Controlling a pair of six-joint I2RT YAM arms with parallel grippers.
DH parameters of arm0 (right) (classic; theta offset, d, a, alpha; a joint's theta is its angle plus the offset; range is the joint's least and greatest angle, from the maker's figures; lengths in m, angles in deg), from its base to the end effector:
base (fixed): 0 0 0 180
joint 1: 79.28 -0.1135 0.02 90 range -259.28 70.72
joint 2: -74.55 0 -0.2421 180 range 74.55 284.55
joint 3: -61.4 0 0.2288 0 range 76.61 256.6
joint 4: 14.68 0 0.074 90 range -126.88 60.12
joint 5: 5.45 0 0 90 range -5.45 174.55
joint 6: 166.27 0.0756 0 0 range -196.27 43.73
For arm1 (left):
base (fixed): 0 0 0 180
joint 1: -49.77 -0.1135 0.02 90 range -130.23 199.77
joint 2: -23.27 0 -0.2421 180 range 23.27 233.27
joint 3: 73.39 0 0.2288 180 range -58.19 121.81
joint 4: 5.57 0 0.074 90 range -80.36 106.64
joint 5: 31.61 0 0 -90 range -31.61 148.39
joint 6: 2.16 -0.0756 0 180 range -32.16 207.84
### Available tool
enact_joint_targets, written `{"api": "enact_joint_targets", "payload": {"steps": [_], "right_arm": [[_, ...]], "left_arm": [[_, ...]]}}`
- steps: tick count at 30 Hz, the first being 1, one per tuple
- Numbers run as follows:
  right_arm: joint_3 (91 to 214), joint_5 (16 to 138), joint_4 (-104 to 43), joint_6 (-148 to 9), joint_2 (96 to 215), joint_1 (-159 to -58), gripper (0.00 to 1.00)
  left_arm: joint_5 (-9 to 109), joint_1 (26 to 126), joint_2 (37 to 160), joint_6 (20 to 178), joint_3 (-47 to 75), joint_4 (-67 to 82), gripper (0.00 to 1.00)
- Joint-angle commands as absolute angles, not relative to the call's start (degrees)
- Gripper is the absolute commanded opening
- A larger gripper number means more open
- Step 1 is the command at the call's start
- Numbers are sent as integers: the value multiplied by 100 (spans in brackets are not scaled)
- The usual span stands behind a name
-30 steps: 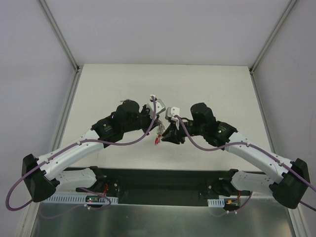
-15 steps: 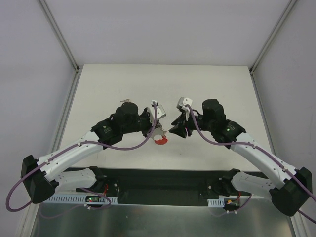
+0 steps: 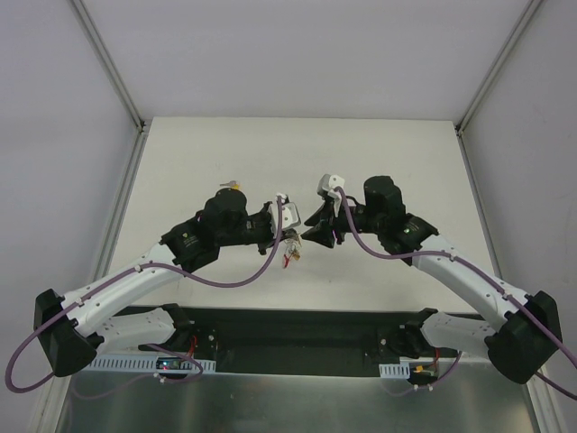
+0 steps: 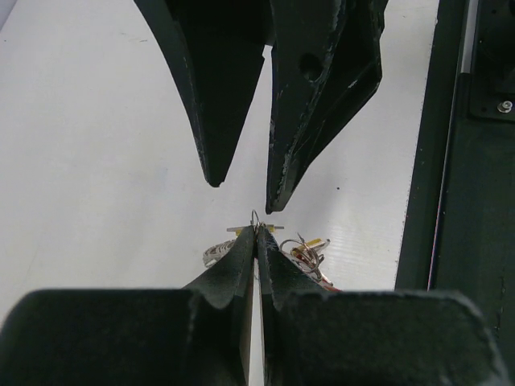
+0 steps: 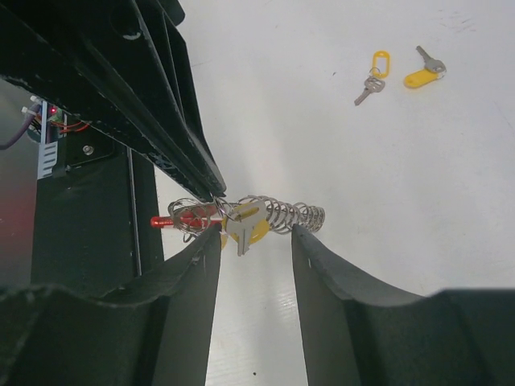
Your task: Put the keys on the keyring
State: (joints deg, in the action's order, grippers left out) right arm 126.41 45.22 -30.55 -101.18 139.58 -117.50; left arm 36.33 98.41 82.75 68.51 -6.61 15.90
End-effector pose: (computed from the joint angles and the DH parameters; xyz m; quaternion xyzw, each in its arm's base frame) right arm 0.1856 0.2072 0.2966 -0.5662 0.5342 0.3325 0.5325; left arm 0.1529 -0.2167 0.3159 0.5303 0.5764 -0.2986 0.5453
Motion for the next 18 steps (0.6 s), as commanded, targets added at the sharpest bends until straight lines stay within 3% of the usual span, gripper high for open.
{"api": "enact_joint_targets", "payload": {"steps": [1, 18], "right_arm": [[12802, 4000, -2795, -10352, 14002, -11725, 43], [13153, 3314, -3243, -10774, 14284, -11725, 34]], "left_arm": [[3273, 9802, 8075, 6675, -695, 1263, 0], [3036, 9802, 8022, 6587, -721, 1254, 0]]}}
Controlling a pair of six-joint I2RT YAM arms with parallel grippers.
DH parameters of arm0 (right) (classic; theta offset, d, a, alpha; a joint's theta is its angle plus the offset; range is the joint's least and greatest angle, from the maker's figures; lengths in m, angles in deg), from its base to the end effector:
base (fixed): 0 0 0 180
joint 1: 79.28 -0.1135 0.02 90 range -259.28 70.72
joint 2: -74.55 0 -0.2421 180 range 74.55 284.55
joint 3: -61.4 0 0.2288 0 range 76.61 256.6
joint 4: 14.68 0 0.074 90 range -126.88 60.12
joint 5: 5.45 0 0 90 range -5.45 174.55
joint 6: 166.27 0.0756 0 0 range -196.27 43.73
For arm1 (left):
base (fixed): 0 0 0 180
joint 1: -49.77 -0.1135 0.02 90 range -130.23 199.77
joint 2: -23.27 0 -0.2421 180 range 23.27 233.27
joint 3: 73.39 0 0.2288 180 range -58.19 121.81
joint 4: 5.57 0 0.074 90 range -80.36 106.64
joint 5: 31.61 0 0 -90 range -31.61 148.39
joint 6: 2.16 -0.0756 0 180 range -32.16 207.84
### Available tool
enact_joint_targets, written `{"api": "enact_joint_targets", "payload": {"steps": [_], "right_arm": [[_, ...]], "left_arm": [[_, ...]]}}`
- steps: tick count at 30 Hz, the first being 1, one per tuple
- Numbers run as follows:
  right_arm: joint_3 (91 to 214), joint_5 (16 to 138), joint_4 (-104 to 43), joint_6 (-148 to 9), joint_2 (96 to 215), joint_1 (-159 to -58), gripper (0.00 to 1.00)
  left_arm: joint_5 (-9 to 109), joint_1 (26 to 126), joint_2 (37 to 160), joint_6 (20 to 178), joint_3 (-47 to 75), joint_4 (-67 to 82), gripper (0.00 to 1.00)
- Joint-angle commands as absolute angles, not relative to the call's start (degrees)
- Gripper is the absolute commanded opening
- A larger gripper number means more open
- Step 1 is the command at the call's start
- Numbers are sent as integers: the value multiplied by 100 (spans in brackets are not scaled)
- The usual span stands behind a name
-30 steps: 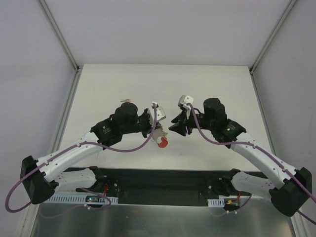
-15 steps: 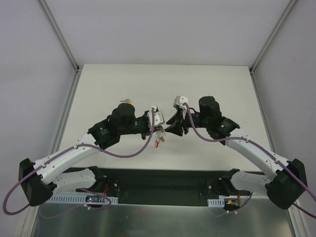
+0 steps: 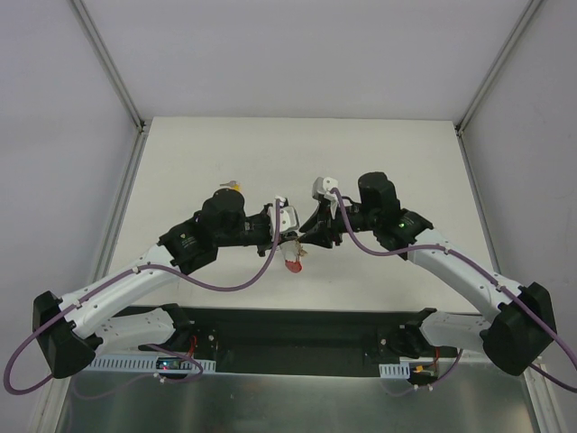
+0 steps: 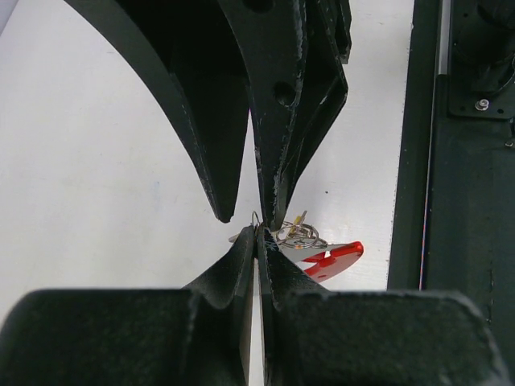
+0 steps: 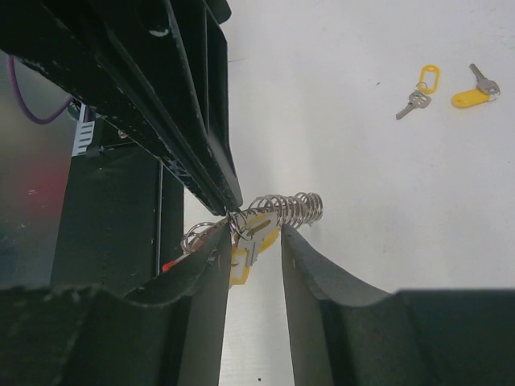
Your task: Put the keys on the keyring
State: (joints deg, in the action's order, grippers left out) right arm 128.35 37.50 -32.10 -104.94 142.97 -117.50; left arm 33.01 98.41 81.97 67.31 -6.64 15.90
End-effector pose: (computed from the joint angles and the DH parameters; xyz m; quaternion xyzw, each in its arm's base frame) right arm 0.1845 0.2157 0.2921 -0.6048 0.4945 0.3680 0.5043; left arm 0.1469 -0.2160 0.3194 0.5467 0.5531 -0.3141 0.5445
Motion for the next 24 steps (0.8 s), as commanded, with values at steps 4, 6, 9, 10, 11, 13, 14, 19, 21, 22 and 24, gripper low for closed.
{"api": "enact_joint_targets", "payload": {"steps": [4, 6, 9, 10, 11, 13, 14, 19, 21, 22, 24], "right_arm": [[13215, 3243, -3445, -10888, 14301, -11725, 21], [13189, 3243, -3489, -10906, 14293, -11725, 10], [13154, 3287, -3559, -10941, 14266, -11725, 2], [13128, 3287, -3577, -10950, 14257, -11725, 1], [13127, 3287, -3621, -10958, 14257, -11725, 1], [13092, 3296, -3639, -10958, 14249, -11725, 1], [13075, 3305, -3639, -10950, 14257, -11725, 1], [13004, 3454, -3630, -10915, 14249, -11725, 1], [12987, 3472, -3639, -10897, 14240, -11725, 1], [12995, 3489, -3639, -10888, 14222, -11725, 1], [13022, 3577, -3630, -10844, 14170, -11725, 1]], "left_arm": [[3071, 9811, 8014, 6578, -730, 1263, 0], [3132, 9802, 7996, 6561, -730, 1263, 0], [3237, 9802, 7952, 6569, -747, 1254, 0], [3264, 9811, 7935, 6569, -739, 1254, 0], [3273, 9811, 7908, 6569, -739, 1254, 0], [3317, 9811, 7865, 6578, -739, 1254, 0], [3334, 9802, 7847, 6578, -747, 1237, 0], [3510, 9811, 7671, 6710, -914, 982, 0], [3537, 9811, 7601, 6762, -1011, 771, 0], [3537, 9802, 7592, 6780, -1020, 727, 0], [3519, 9811, 7627, 6798, -1020, 718, 0]]}}
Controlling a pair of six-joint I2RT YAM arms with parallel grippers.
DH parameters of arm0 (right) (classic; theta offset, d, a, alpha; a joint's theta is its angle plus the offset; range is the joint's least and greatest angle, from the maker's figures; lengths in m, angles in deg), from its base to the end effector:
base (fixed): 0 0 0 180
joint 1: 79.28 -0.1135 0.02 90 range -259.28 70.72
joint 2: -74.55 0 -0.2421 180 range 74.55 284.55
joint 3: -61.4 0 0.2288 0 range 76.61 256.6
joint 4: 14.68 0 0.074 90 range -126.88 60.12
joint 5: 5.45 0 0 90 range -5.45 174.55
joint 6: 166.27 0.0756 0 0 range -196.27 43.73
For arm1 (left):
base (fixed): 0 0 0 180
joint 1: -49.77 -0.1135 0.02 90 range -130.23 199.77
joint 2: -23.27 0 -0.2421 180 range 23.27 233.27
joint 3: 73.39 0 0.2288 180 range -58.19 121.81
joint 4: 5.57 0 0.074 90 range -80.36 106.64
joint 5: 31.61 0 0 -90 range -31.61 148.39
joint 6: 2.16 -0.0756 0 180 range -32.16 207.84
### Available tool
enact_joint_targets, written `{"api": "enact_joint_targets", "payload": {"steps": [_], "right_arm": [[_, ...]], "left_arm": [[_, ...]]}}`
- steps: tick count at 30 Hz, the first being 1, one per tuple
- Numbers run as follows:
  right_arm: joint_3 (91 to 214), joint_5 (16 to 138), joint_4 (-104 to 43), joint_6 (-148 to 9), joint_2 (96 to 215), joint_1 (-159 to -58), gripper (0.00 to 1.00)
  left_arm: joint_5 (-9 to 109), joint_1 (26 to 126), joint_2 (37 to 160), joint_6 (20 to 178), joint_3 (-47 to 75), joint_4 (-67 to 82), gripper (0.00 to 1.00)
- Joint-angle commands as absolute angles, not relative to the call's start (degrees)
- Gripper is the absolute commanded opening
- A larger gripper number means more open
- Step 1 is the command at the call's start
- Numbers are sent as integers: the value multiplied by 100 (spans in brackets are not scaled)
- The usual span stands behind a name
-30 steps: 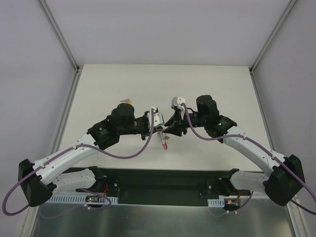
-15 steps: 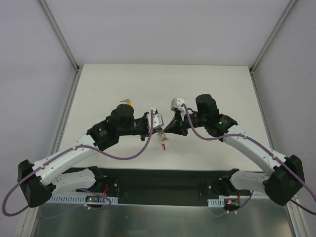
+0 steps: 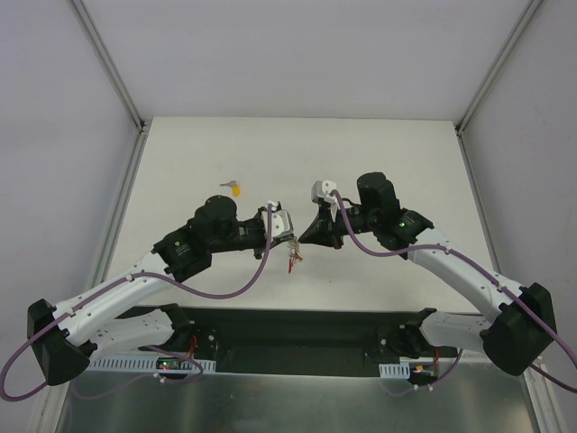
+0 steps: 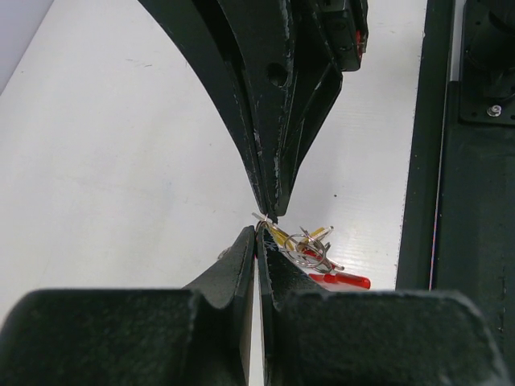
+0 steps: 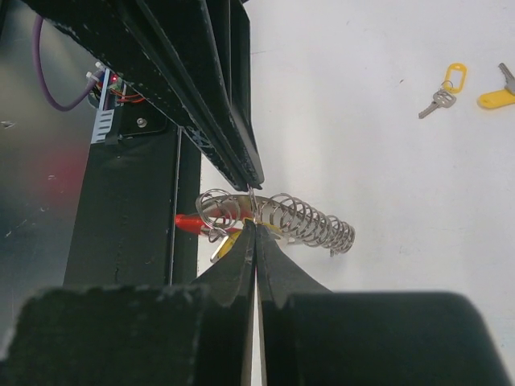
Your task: Put the keys on the keyring
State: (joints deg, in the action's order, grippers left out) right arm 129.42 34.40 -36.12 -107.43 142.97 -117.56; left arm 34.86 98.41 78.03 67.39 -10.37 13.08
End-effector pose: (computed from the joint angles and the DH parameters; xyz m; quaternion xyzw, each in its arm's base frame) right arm 0.1787 0.2149 0.2915 -0.6225 0.4814 0.3819 0.4848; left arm 0.1410 -0.2059 0.3183 0.5340 0.5455 -0.3046 0.5697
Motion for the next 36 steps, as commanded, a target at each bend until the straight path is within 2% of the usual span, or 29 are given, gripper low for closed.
{"api": "enact_joint_targets", "payload": {"steps": [1, 4, 6, 8, 12, 17, 20, 22, 25, 28, 29, 33, 34, 36], "right_arm": [[13039, 3612, -3630, -10844, 14117, -11725, 1], [13136, 3796, -3700, -10835, 14020, -11725, 1], [13241, 3849, -3902, -10914, 13959, -11734, 1], [13355, 3823, -4060, -10976, 13958, -11734, 1], [13575, 3849, -4420, -11300, 14081, -11882, 1], [13655, 4113, -4702, -11337, 14178, -11980, 1], [13366, 4884, -4414, -10679, 14108, -11980, 1], [13198, 5868, -4307, -10284, 13968, -11945, 1], [12786, 6818, -4315, -9484, 13731, -11673, 14], [12276, 7163, -4403, -8894, 13335, -11356, 32], [12136, 7207, -4429, -8702, 13152, -11286, 44], [11616, 7846, -4544, -8051, 12738, -11110, 64], [11389, 7996, -4527, -7919, 12632, -11066, 75], [11160, 8548, -4491, -7429, 12291, -10926, 87]], "left_arm": [[3528, 9811, 7644, 6824, -1020, 718, 0], [3598, 9811, 7645, 6947, -1029, 692, 0], [3590, 9802, 7610, 7122, -1011, 692, 4], [3563, 9802, 7548, 7210, -1081, 692, 13], [3484, 9811, 7443, 7369, -1230, 700, 21], [3721, 9811, 7398, 7518, -1318, 771, 22], [3800, 9811, 7617, 7746, -1450, 771, 26], [3818, 9811, 7889, 8036, -1529, 771, 30], [3835, 9811, 8275, 8405, -1582, 771, 38], [3949, 9960, 8697, 8652, -1530, 762, 43], [4098, 10213, 8812, 8670, -1495, 762, 45], [4608, 10803, 9672, 8582, -1074, 771, 47], [4652, 10848, 9823, 8652, -994, 771, 47], [4749, 10944, 10287, 8766, -714, 771, 48]]}}
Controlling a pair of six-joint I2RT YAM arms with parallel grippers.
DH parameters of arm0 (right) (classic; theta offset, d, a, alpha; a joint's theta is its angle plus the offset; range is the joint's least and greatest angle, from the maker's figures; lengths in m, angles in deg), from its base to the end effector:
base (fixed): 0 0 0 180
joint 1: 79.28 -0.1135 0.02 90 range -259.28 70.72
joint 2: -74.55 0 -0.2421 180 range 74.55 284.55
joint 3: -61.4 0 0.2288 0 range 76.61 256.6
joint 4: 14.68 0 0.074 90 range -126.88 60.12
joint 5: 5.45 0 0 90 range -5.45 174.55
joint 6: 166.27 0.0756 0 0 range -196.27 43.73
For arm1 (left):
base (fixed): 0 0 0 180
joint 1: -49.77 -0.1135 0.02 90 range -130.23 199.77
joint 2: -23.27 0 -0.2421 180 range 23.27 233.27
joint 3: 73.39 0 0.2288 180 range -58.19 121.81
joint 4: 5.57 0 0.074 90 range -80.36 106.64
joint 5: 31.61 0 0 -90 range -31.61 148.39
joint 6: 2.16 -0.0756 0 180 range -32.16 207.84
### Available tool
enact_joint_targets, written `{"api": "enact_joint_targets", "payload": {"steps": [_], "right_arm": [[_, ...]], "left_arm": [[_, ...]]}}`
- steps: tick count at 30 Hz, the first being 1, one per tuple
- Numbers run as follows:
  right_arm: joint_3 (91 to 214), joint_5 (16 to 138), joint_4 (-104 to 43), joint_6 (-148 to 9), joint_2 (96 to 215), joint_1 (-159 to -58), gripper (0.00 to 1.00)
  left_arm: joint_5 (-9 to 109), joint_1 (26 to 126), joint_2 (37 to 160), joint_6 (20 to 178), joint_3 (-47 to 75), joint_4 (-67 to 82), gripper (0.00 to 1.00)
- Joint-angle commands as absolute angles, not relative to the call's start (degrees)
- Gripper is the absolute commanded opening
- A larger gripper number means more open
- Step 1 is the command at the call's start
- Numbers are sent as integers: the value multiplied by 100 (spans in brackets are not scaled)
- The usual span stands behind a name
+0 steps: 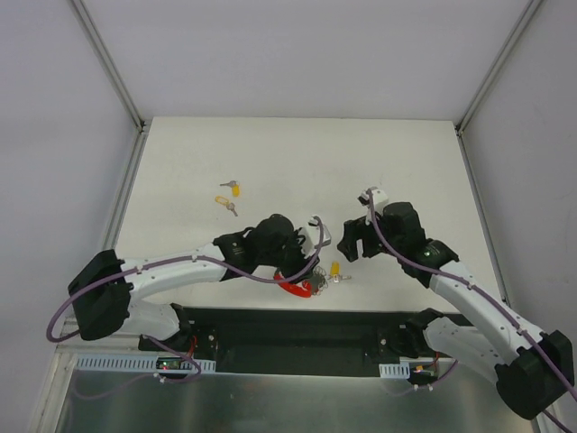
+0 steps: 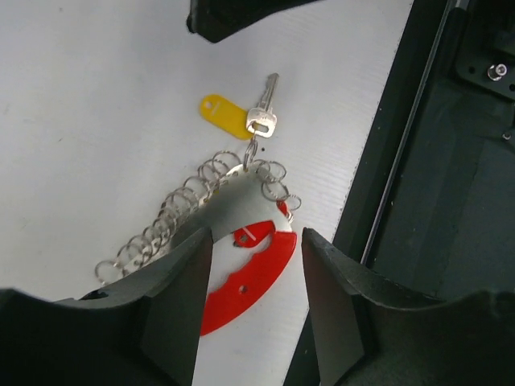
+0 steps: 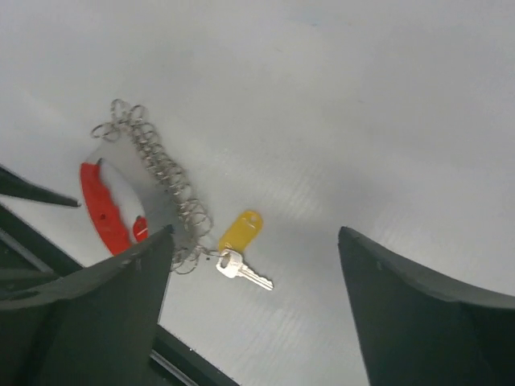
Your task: Put the keys on the keyring
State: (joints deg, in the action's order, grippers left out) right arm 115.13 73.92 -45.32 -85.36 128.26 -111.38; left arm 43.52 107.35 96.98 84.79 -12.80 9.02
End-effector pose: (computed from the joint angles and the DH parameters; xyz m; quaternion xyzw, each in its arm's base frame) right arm 0.1901 0.1357 0.2332 -0.3472 0.7936 0.1772 0.4672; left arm 0.1472 -0.2680 0.2256 0.4861 0.6988 -0.3334 0.4051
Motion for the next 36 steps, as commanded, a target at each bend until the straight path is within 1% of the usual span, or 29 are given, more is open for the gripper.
{"api": "enact_joint_targets", "payload": {"steps": [1, 2, 5, 6, 10, 14, 18, 19, 23, 36], "right_arm": [[10950, 8795, -4413, -7295, 12158, -10873, 99], [10817, 8989, -4369, -7154, 12026, -10777, 96], [10474, 9919, -4342, -6618, 11543, -10600, 96], [10412, 10053, -4377, -6443, 11446, -10548, 96], [10148, 10133, -4360, -6205, 11392, -10337, 97], [10016, 10327, -4324, -6098, 11524, -10310, 99], [9981, 10362, -4307, -6107, 11542, -10301, 99], [9972, 10362, -4307, -6107, 11524, -10301, 99], [9954, 10389, -4315, -6159, 11384, -10301, 99], [9963, 10310, -4350, -6265, 11348, -10284, 99]], "left_arm": [[4784, 10971, 10455, 8767, -625, 771, 48], [4793, 11015, 10605, 8767, -537, 779, 49], [4706, 11103, 11185, 8723, -159, 884, 49], [4627, 11112, 11421, 8705, 7, 937, 49], [4478, 11112, 11924, 8503, 324, 1139, 47], [4196, 11112, 12486, 8205, 729, 1491, 39], [3906, 11112, 12751, 7888, 1010, 1702, 29], [3845, 11112, 12786, 7757, 1037, 1772, 28], [3406, 11112, 12856, 7414, 1081, 1860, 27], [3361, 11103, 13384, 6956, 1555, 2370, 22]]}}
